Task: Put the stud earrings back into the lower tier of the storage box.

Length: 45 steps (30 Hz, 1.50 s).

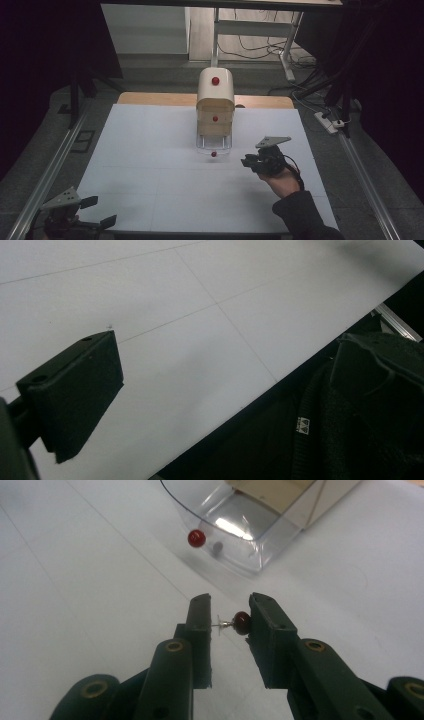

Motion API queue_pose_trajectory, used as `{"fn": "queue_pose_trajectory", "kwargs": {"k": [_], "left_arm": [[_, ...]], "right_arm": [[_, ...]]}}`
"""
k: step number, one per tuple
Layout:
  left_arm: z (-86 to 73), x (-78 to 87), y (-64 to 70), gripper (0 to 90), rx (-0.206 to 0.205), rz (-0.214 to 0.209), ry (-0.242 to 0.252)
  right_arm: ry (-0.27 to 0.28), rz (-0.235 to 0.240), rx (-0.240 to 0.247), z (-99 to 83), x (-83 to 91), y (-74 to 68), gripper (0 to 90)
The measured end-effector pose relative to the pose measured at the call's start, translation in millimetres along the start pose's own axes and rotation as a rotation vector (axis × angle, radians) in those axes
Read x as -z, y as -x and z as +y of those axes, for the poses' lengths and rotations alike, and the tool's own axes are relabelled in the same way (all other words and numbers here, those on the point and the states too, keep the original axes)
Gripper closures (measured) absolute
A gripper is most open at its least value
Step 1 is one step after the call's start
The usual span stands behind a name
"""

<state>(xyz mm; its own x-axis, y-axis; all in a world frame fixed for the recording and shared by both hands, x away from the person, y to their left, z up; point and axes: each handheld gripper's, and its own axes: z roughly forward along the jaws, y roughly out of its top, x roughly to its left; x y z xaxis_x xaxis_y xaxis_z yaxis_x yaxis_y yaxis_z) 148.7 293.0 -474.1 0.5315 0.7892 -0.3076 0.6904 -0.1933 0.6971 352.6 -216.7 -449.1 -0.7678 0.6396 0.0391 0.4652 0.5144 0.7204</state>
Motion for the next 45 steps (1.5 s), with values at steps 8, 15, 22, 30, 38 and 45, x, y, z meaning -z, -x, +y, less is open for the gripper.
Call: {"fn": "queue_pose_trajectory", "kwargs": {"k": [8,15,22,30,38,45], "left_arm": [[0.0,-0.1,0.4,0.5,-0.001,0.004,0.0],[0.1,-0.2,0.1,0.3,0.002,0.005,0.0],[0.1,-0.2,-0.6,0.0,0.008,0.004,0.001],[0.0,0.0,-1.0,0.0,0.011,0.004,0.001],[-0.1,0.0,-1.3,0.0,0.013,0.004,0.001],[-0.1,-0.1,-1.5,0.0,0.016,0.005,0.0]], "right_arm": [[0.029,0.014,0.0,9.2,-4.9,-3.4,70.8],[0.055,0.016,-0.004,17.0,-7.7,-3.1,70.8],[0.069,0.025,-0.019,25.6,-12.6,-1.9,70.8],[0.078,0.02,0.002,39.5,-26.7,-5.6,70.8],[0.073,0.011,0.024,51.3,-47.0,-12.2,70.8],[0.076,-0.008,0.031,58.1,-60.6,-12.3,70.8]]}}
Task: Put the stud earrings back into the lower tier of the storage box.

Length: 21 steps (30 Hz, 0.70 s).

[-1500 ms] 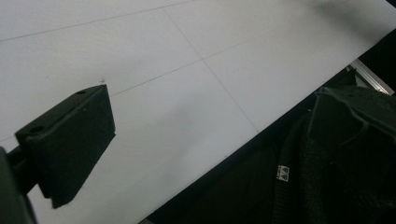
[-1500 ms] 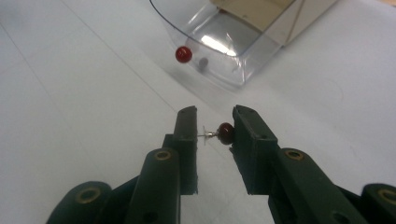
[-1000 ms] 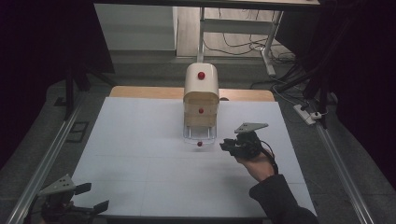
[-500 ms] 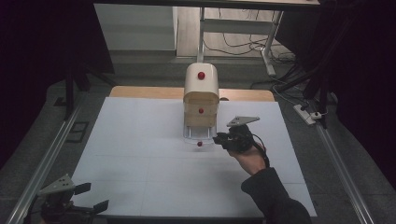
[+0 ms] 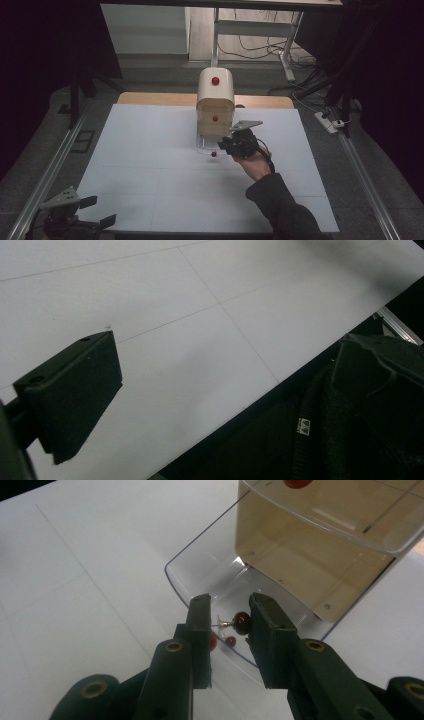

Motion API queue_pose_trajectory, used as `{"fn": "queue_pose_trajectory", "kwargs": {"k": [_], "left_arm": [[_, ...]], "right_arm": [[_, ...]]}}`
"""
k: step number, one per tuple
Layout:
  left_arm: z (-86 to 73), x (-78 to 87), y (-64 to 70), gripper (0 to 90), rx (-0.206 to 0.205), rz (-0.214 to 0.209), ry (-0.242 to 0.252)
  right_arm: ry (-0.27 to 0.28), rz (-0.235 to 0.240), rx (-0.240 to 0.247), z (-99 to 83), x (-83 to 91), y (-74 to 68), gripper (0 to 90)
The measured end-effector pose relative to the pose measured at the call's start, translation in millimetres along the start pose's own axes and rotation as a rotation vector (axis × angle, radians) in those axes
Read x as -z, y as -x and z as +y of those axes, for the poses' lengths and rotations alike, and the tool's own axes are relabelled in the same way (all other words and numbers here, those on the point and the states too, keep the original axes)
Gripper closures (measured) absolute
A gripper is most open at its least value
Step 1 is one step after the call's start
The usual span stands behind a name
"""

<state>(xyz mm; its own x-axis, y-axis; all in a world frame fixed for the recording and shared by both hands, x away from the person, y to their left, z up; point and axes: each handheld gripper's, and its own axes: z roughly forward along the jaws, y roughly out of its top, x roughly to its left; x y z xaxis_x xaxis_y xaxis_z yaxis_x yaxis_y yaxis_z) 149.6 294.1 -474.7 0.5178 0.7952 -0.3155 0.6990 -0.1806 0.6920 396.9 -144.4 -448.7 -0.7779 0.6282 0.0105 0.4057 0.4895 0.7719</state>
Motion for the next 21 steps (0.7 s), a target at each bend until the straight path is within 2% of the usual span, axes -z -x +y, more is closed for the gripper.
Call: {"fn": "queue_pose_trajectory", "kwargs": {"k": [4,13,21], "left_arm": [[0.0,-0.1,0.0,0.0,0.0,0.001,-0.001],[0.0,-0.1,-0.1,0.0,0.001,0.0,-0.001],[-0.2,0.3,0.2,0.0,-0.002,0.0,0.0]], "right_arm": [[-0.021,-0.03,0.014,-0.1,-13.8,2.1,70.7],[-0.032,-0.052,0.008,-1.7,-26.3,6.8,69.5],[-0.028,-0.045,0.003,-2.7,-23.5,5.8,56.0]]}}
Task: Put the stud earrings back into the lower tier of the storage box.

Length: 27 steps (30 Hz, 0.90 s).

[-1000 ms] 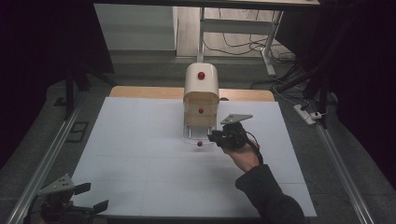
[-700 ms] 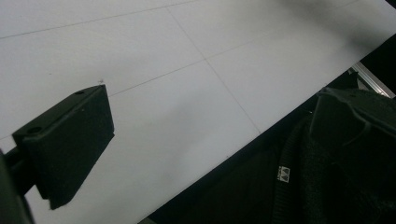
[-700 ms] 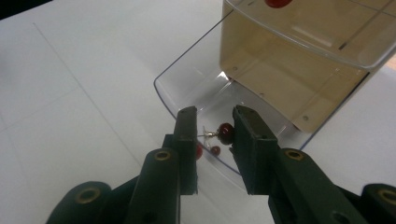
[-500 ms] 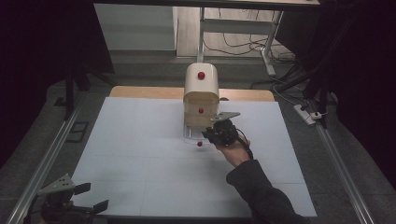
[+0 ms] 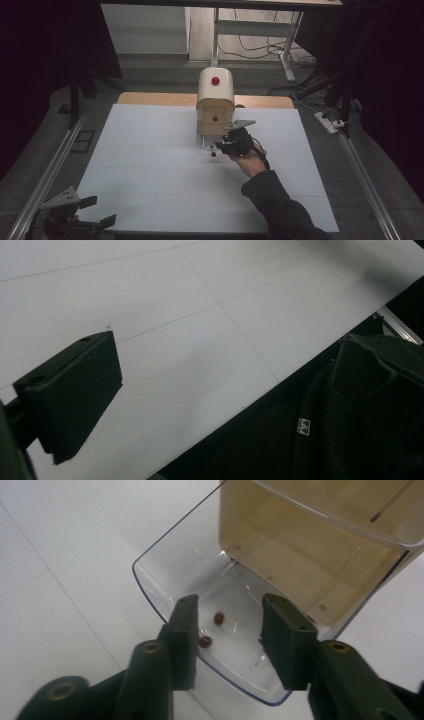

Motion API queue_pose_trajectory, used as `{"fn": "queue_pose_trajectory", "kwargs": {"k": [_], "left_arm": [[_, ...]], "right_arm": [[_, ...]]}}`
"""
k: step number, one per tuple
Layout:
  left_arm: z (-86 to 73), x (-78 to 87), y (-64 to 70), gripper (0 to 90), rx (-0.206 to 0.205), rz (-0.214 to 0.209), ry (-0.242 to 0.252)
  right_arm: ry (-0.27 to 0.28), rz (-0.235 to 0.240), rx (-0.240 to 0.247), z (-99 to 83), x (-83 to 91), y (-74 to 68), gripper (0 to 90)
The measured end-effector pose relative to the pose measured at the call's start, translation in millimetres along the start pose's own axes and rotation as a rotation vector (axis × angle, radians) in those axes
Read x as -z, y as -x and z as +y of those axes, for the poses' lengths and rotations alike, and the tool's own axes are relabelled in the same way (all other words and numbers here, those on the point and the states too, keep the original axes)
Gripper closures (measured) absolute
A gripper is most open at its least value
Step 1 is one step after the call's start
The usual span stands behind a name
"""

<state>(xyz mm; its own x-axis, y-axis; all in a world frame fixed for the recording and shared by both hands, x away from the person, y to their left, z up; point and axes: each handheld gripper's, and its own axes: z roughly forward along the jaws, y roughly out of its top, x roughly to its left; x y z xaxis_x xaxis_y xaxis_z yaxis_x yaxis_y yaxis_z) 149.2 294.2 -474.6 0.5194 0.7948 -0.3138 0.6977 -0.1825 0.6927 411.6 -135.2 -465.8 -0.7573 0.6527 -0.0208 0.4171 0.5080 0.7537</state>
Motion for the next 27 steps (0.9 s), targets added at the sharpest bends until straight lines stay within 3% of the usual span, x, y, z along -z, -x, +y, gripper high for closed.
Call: {"fn": "queue_pose_trajectory", "kwargs": {"k": [6,10,13,14,20,27], "left_arm": [[-0.2,0.4,0.0,0.0,0.001,0.0,0.003],[-0.3,0.6,0.0,0.0,0.002,-0.001,0.005],[-0.4,0.7,0.0,0.0,0.003,-0.001,0.007],[-0.4,0.8,0.0,0.0,0.003,-0.001,0.007],[-0.4,0.9,-0.2,0.0,0.004,-0.002,0.008],[-0.7,1.3,-0.2,0.0,0.006,-0.004,0.011]], "right_arm": [[0.025,0.031,0.028,-1.0,6.1,-4.1,44.1],[0.027,0.041,0.021,-1.6,9.8,-7.5,34.5],[0.021,0.038,0.006,-3.0,11.8,-8.7,28.7],[0.008,0.038,-0.004,-4.2,14.5,-8.7,22.2],[-0.028,0.027,-0.018,-9.3,21.0,-9.4,14.0],[-0.047,0.067,-0.031,-19.8,30.4,-11.1,2.1]]}}
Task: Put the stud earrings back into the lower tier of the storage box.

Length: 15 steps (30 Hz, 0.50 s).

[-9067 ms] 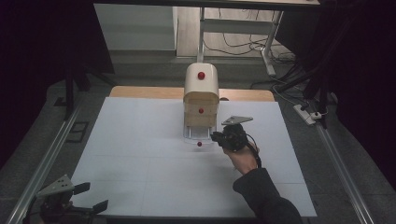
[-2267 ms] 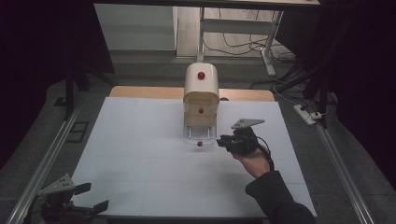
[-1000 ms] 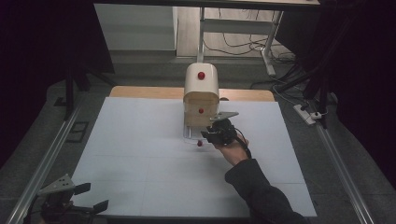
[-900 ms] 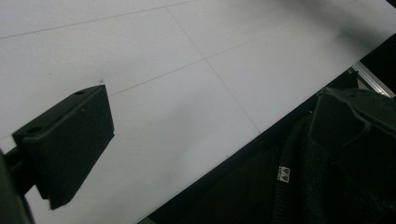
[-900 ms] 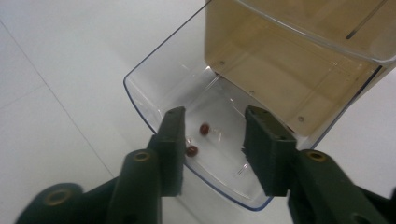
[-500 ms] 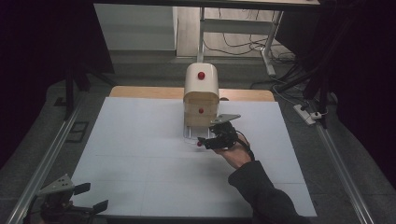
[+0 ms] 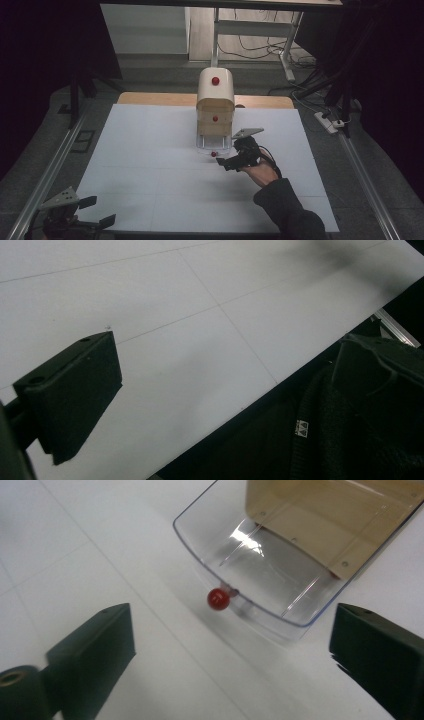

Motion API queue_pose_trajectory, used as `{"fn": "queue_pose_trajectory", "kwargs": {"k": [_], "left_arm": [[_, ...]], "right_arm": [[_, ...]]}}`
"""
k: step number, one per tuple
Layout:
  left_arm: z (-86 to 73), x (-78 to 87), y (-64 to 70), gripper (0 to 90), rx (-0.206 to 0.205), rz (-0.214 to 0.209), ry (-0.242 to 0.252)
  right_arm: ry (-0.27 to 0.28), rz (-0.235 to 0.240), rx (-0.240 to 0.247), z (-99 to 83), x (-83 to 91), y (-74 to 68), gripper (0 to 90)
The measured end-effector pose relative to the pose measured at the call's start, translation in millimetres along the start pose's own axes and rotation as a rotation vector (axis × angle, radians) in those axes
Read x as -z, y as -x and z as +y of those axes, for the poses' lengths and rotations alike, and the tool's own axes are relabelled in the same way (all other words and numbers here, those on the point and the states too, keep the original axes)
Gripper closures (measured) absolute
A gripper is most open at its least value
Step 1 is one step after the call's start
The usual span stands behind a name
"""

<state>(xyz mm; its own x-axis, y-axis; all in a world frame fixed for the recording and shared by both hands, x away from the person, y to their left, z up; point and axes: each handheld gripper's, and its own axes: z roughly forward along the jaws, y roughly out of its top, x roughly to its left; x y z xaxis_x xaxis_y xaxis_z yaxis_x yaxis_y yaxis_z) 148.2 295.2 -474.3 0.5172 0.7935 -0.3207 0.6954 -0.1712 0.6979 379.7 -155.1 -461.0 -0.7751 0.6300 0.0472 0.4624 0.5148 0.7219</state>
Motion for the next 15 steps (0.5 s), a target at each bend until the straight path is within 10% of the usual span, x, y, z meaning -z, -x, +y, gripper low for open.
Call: {"fn": "queue_pose_trajectory", "kwargs": {"k": [15], "left_arm": [[-0.1,0.1,1.3,0.0,-0.013,0.004,0.002]], "right_arm": [[0.003,-0.004,-0.014,-29.1,30.6,-13.1,0.0]]}}
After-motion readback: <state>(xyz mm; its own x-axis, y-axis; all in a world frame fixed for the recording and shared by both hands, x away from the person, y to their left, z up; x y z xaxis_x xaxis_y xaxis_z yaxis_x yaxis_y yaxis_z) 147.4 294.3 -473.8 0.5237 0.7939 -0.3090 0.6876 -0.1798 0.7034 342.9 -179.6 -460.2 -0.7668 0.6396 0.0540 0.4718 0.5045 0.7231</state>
